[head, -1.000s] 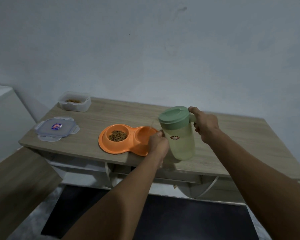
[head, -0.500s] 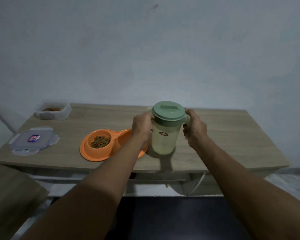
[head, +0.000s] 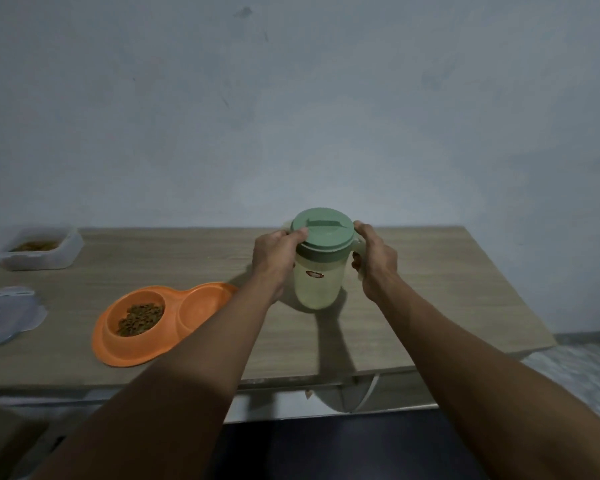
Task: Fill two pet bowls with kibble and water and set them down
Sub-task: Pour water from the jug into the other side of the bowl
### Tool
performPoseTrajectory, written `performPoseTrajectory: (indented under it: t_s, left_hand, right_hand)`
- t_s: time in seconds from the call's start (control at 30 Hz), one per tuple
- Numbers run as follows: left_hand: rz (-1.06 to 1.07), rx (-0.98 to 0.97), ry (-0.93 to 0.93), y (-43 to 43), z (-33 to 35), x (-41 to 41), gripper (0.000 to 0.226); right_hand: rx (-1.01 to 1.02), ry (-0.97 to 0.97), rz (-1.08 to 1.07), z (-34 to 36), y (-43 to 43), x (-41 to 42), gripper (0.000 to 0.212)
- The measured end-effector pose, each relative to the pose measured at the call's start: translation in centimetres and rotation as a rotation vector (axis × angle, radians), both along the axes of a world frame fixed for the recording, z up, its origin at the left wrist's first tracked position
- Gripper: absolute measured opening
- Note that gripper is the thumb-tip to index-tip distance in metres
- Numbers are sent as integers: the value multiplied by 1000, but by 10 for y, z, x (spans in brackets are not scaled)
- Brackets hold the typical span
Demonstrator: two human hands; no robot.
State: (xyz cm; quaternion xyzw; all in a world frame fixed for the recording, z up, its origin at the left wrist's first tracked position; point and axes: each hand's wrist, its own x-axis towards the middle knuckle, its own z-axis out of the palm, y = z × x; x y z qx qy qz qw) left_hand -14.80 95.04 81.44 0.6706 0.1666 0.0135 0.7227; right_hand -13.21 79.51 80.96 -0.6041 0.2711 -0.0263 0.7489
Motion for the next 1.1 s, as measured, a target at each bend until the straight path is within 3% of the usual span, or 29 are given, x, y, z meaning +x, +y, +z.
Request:
performPoseTrajectory:
  t_s: [0.93, 1.1]
  left_hand:
    - [24, 51, 28, -7, -20, 85, 9]
    - [31, 153, 45, -9, -15, 80, 16]
  right_hand:
    - [-105, -38, 142, -26, -9, 95, 41]
    - [-247, -20, 159, -25, -13, 91, 62]
